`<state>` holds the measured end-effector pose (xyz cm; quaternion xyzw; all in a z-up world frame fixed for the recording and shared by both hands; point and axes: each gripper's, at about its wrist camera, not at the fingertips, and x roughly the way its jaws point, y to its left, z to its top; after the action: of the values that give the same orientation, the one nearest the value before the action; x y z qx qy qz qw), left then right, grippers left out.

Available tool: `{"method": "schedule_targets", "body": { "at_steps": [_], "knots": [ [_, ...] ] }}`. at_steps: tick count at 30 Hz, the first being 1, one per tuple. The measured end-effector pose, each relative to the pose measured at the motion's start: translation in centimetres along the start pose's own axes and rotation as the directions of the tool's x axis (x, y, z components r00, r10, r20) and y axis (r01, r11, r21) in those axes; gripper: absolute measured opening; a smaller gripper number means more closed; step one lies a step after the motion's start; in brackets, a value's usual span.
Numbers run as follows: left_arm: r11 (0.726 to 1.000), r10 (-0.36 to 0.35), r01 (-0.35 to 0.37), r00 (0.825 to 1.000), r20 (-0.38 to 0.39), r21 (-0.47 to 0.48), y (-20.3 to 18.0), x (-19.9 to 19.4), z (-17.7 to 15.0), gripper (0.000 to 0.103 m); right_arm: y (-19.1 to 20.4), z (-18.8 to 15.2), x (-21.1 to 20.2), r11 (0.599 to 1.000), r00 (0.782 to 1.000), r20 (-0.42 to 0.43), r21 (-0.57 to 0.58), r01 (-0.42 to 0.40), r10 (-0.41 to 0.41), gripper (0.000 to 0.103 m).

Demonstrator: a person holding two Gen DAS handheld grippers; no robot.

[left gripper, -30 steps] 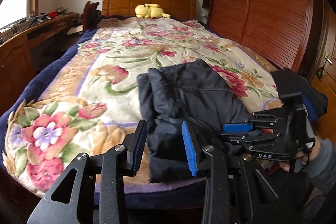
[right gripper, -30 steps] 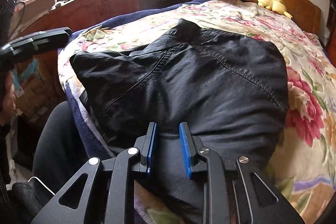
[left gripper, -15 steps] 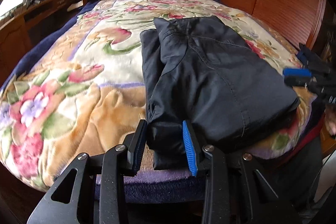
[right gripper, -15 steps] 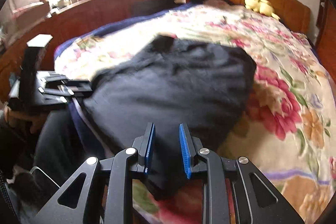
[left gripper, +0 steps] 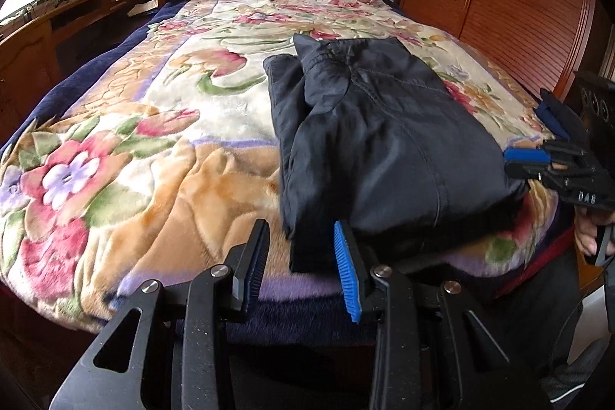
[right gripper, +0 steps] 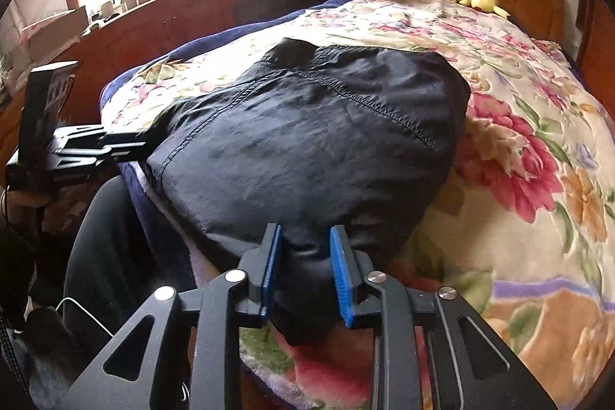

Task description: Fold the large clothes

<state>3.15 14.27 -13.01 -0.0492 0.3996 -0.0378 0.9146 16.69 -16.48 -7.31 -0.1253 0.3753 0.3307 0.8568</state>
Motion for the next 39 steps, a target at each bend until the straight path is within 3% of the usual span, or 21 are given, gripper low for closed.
{"method": "schedule_targets", "body": {
  "at_steps": [4,8,13,19,22,25,32,39],
  "knots": [
    [1.000,0.019,-0.019,0.999,-0.031,0.005,0.0,0.4,-0.9,0.036,-0.2,-0.2,0.3,0.999,0.999,0.002,0.025,0.037,-0.037,0.051],
    [1.000,0.007,-0.007,0.999,-0.042,-0.005,0.1,0.8,-1.6,0.036,-1.1,-0.2,0.1,0.996,1.000,-0.006,0.090,0.013,-0.012,0.058],
    [1.000,0.003,-0.004,0.999,-0.042,-0.014,0.1,0.9,-1.8,0.036,-0.8,0.1,-0.2,0.995,0.999,-0.012,0.083,0.048,-0.047,0.069],
    [1.000,-0.005,0.004,0.999,-0.040,-0.021,0.2,1.0,-1.7,0.036,-0.6,0.7,-0.7,0.996,0.997,-0.012,0.038,0.079,-0.078,0.072],
    [1.000,-0.007,0.006,0.999,-0.037,-0.023,0.1,1.1,-1.7,0.036,-1.9,2.0,-0.6,0.987,0.987,-0.009,0.028,0.160,-0.160,0.072],
    [0.999,-0.015,0.014,0.999,-0.029,-0.035,0.3,1.0,-1.6,0.036,-4.0,3.9,0.0,0.987,0.987,0.028,0.022,0.161,-0.161,0.072],
    [0.994,-0.064,0.064,0.998,0.005,-0.089,0.9,0.8,-1.1,0.036,-9.9,8.3,5.9,0.982,0.983,-0.025,0.058,0.182,-0.180,0.072],
    [0.993,-0.077,0.077,0.997,0.000,-0.092,1.4,1.6,-0.5,0.036,-12.0,11.7,11.6,0.982,0.983,-0.062,0.077,0.174,-0.170,0.072]
  ]
}}
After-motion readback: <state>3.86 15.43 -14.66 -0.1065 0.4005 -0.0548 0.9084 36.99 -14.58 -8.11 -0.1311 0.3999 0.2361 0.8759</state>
